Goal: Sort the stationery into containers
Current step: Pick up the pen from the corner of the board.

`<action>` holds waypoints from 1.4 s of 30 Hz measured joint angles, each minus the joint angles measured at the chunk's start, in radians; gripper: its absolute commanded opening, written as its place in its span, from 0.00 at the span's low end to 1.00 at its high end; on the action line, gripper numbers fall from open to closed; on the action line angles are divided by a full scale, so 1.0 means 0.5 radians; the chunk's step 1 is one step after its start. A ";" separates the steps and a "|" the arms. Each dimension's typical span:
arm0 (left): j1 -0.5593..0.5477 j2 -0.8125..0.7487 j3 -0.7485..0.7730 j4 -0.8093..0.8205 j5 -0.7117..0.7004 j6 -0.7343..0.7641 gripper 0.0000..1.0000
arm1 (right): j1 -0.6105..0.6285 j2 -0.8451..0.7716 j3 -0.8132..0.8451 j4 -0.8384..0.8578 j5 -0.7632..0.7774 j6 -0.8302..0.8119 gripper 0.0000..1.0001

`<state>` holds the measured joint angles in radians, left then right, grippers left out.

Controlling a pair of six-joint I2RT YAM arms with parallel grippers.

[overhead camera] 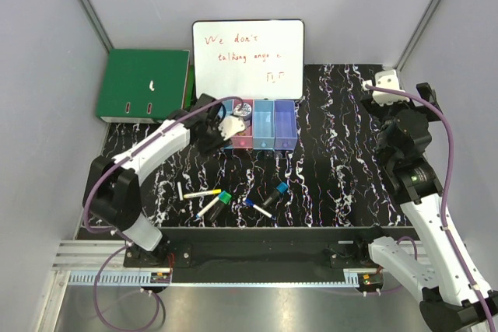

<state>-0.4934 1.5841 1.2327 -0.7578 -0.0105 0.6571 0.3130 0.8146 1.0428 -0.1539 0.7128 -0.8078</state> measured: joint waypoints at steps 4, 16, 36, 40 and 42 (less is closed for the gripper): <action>0.045 -0.063 -0.188 -0.018 0.090 0.177 0.55 | 0.000 -0.010 0.000 0.000 0.000 0.001 0.98; 0.037 -0.300 -0.581 -0.053 0.369 0.508 0.53 | 0.000 -0.060 0.000 -0.002 0.002 -0.014 0.98; 0.037 -0.496 -0.979 -0.017 0.579 0.309 0.54 | 0.000 -0.026 0.000 -0.004 0.000 -0.023 0.98; 0.037 -0.430 -0.979 0.053 0.584 0.267 0.54 | 0.000 -0.026 0.001 -0.004 0.000 -0.023 0.98; 0.037 -0.371 -0.979 0.106 0.584 0.240 0.53 | 0.000 -0.026 0.001 -0.004 0.000 -0.023 0.98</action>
<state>-0.4751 1.3987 0.7433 -0.7048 0.2817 0.7769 0.3130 0.8017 1.0431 -0.1558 0.7128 -0.8192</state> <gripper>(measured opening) 0.539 0.980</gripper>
